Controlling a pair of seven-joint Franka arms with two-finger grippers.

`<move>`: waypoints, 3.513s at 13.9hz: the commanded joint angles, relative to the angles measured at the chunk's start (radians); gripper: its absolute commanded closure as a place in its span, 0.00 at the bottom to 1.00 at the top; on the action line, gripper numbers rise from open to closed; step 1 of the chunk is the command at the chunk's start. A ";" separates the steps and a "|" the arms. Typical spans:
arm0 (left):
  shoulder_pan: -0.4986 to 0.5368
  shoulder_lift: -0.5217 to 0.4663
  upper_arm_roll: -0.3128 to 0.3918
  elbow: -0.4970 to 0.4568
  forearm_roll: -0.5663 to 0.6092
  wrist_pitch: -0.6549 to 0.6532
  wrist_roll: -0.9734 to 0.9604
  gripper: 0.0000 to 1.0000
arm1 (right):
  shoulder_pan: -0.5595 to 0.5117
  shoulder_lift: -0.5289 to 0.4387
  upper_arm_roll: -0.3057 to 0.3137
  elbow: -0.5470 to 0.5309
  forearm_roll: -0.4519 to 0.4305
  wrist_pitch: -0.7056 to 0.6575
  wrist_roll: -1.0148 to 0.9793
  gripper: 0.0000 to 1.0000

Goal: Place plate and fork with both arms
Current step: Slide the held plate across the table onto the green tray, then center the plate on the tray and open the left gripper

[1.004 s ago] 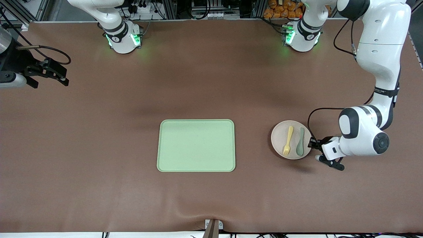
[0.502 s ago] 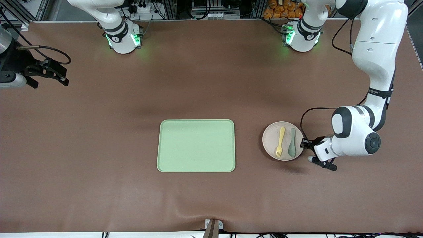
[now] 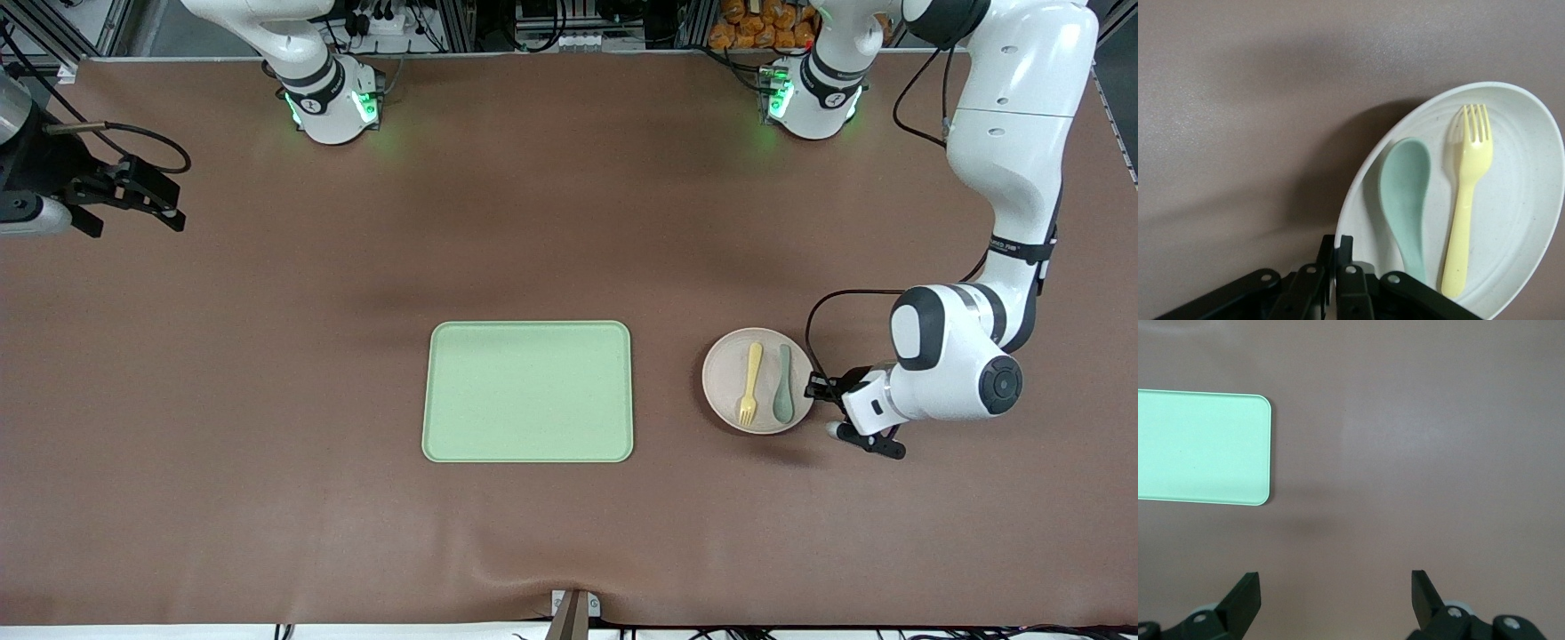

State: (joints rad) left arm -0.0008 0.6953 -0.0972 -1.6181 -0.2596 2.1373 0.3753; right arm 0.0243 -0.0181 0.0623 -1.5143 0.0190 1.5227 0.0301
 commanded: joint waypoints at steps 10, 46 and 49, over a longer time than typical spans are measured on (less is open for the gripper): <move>-0.021 -0.022 -0.093 0.030 -0.082 0.010 -0.223 1.00 | 0.003 -0.019 -0.003 -0.017 -0.002 0.004 0.008 0.00; -0.459 0.234 -0.078 0.262 -0.090 0.328 -0.610 0.99 | 0.003 -0.014 -0.003 -0.012 -0.002 0.005 0.007 0.00; -0.459 0.224 -0.076 0.259 -0.086 0.328 -0.635 0.00 | 0.002 -0.013 -0.003 -0.011 -0.002 0.008 0.002 0.00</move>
State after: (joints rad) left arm -0.4458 0.9131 -0.1882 -1.3827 -0.3405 2.4575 -0.2394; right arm 0.0243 -0.0181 0.0621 -1.5143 0.0190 1.5230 0.0301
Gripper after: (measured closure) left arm 0.797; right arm 0.000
